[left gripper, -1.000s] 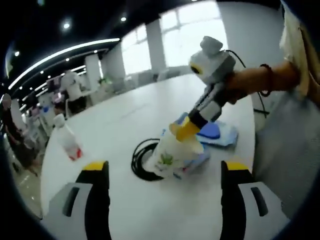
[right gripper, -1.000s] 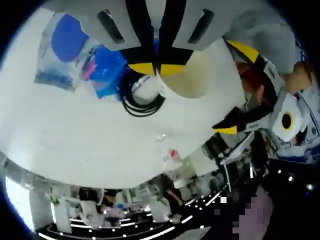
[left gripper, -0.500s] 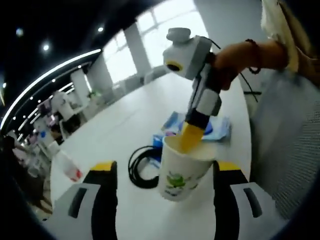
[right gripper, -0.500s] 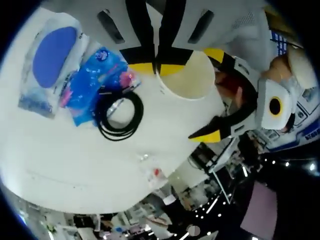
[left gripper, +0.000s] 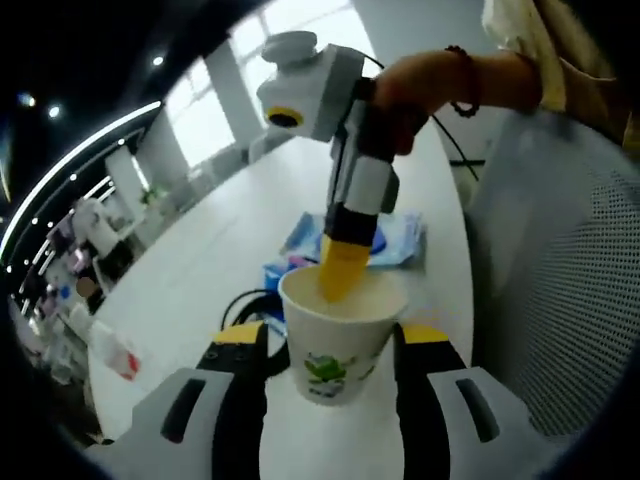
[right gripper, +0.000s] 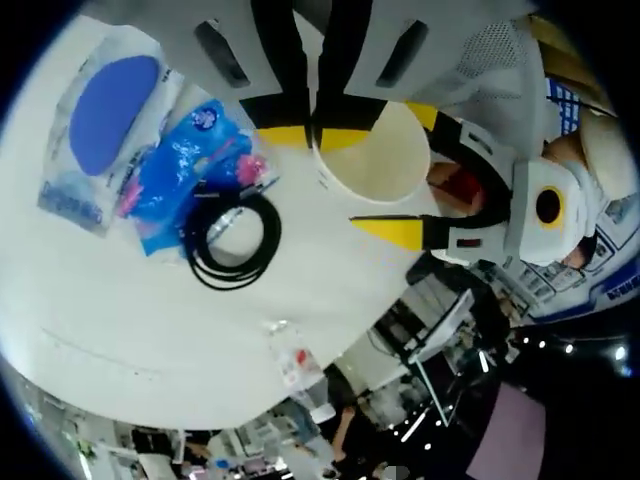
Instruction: Arrange the tabletop items into an orderly group along one side of the table until the central work area is clear of visible clutter.
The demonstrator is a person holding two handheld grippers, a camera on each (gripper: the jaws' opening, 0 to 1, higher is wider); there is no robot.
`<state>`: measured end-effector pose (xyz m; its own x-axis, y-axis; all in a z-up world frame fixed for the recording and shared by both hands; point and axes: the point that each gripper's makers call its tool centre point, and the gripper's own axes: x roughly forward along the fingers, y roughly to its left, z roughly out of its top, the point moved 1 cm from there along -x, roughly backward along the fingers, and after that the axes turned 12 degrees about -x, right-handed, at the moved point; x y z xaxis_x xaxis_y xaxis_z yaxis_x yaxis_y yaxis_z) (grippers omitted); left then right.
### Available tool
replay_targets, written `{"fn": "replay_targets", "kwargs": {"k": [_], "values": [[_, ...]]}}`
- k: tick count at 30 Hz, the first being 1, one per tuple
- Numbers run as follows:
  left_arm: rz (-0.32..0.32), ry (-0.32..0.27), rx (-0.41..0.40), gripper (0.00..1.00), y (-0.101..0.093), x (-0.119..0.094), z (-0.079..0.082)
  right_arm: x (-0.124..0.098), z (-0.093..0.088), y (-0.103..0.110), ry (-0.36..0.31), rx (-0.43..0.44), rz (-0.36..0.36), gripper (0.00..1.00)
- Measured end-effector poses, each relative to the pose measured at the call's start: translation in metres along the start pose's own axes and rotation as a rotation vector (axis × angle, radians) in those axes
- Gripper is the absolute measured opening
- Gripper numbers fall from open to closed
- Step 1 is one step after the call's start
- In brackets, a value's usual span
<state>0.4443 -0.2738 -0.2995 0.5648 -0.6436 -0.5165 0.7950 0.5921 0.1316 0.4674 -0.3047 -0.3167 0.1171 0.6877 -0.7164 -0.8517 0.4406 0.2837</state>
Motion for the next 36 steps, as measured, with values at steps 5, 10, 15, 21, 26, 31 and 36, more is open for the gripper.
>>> {"fn": "replay_targets", "kwargs": {"k": [5,10,15,21,26,31,36], "values": [[-0.020,0.015,0.045,0.40,-0.007,0.003,-0.001,-0.001,-0.002,0.000,0.007,-0.008,-0.001,0.02],[-0.028,0.019,0.048,0.40,-0.008,0.004,-0.002,-0.002,-0.003,0.000,0.011,-0.008,0.000,0.02],[-0.027,0.013,0.040,0.39,-0.007,0.003,-0.002,-0.002,-0.002,0.000,0.005,-0.012,0.001,0.02],[-0.016,-0.002,0.018,0.38,-0.002,0.001,0.000,-0.004,0.006,-0.001,-0.044,-0.053,-0.012,0.02],[0.005,-0.050,-0.049,0.37,0.007,-0.004,0.006,-0.008,0.020,0.003,-0.118,-0.062,-0.002,0.09],[0.003,-0.092,-0.126,0.37,0.010,-0.005,0.012,-0.014,0.034,0.007,-0.199,-0.078,-0.001,0.28],[0.020,-0.126,-0.182,0.37,0.019,-0.008,0.016,-0.026,0.049,0.004,-0.291,-0.081,-0.006,0.45]]}}
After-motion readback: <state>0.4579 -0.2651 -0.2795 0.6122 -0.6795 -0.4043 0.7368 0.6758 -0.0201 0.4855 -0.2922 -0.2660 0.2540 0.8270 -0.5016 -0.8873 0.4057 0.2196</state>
